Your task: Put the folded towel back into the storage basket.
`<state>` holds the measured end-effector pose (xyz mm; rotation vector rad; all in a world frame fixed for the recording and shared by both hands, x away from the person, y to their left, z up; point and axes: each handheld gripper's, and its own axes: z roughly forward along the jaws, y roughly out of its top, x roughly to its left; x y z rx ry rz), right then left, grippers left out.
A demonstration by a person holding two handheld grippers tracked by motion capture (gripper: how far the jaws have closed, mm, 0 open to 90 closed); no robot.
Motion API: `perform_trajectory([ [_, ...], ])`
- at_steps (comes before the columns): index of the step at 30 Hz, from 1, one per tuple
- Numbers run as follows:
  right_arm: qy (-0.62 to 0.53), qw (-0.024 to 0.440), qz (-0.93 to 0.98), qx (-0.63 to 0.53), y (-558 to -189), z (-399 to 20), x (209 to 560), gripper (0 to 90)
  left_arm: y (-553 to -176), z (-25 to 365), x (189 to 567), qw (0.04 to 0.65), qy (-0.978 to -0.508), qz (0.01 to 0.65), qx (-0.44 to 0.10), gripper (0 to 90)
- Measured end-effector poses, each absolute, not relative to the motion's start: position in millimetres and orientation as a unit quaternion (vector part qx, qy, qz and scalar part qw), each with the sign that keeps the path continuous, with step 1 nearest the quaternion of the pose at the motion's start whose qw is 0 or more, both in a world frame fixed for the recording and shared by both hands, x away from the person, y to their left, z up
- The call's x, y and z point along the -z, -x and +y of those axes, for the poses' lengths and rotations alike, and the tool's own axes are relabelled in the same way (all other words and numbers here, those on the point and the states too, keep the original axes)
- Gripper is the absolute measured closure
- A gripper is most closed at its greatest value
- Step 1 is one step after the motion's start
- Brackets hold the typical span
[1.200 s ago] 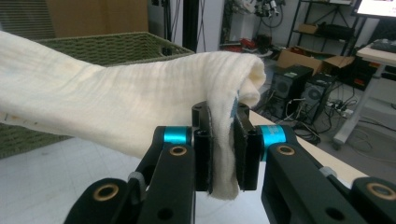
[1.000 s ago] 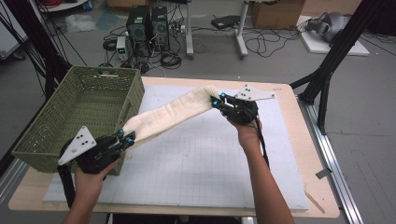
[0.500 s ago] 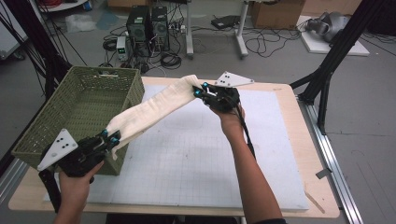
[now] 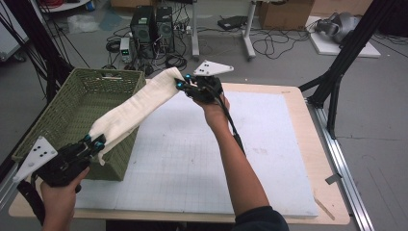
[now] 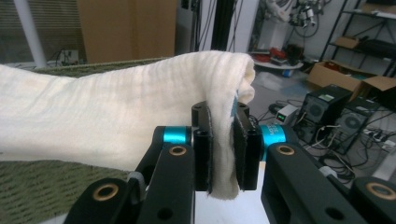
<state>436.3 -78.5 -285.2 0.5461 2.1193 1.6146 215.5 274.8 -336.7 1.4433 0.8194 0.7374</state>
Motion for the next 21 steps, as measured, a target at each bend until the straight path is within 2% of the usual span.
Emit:
perform_trajectory([
  [21, -0.183, 0.189, 0.774, -0.576, -466, 11, 279, 80.3, -202, 310, 337, 0.589, -0.604, 0.404, -0.355, 82.1],
])
